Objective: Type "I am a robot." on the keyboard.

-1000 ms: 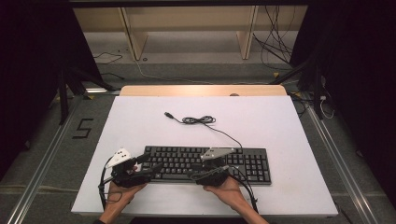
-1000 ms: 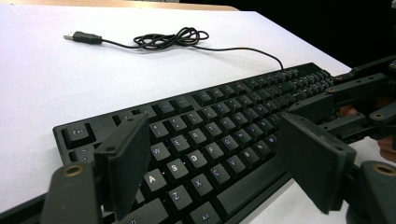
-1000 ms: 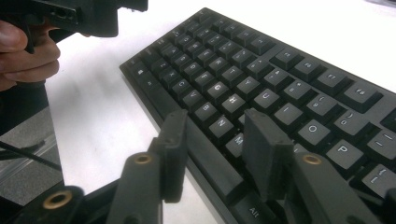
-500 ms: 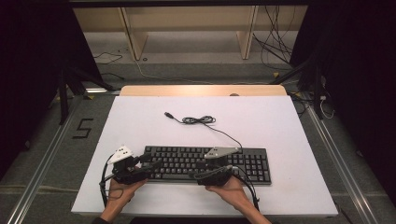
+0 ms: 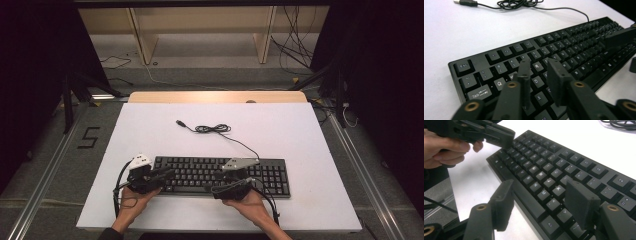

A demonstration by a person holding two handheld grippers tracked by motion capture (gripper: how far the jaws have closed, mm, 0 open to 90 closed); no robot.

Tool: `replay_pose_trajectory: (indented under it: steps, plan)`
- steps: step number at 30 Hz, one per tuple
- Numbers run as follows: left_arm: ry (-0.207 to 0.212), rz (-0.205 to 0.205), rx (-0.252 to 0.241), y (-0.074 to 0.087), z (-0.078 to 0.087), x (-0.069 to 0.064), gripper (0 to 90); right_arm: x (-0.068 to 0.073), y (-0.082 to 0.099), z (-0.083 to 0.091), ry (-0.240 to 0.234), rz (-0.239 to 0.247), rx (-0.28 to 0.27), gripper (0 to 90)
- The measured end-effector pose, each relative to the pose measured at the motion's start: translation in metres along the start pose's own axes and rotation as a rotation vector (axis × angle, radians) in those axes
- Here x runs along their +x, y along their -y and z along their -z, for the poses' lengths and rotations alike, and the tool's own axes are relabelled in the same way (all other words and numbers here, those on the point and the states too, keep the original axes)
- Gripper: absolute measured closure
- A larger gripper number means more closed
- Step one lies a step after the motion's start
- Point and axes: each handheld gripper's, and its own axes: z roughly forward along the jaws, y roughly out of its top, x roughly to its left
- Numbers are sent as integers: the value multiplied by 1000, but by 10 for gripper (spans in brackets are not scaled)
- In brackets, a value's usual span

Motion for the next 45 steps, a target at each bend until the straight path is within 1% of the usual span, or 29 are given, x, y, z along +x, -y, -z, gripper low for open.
replay_pose_trajectory:
  steps: [1,3,4,9,13,16,23,27,34,41,43,45]
  plan:
    - [0,-4,1,-1,-1,0,772,0,0,0,-1,2,0,411]
    - [3,-11,5,-3,-4,-1,804,0,0,1,-2,2,0,408]
    - [4,-13,6,-4,-5,-2,804,0,0,1,-2,2,0,408]
    - [13,-36,20,-8,-12,-5,885,0,0,2,2,-1,-4,397]
    - [15,-36,38,-9,-17,-4,888,0,1,2,2,3,-7,388]
    - [14,-29,40,-10,-19,-4,888,1,1,3,0,2,-7,380]
    - [20,-34,62,-15,-28,-6,889,2,1,3,-1,3,-14,358]
    - [19,-33,90,-16,-34,-7,889,2,1,5,1,3,-21,341]
    - [8,-40,120,-17,-42,-8,889,2,1,8,3,3,-33,333]
    - [-8,-37,141,-16,-46,-7,889,3,1,9,4,5,-34,332]
    - [-7,-36,143,-15,-46,-7,890,3,1,9,3,3,-33,332]
    - [-17,-42,160,-15,-47,-7,890,3,1,8,3,3,-33,332]
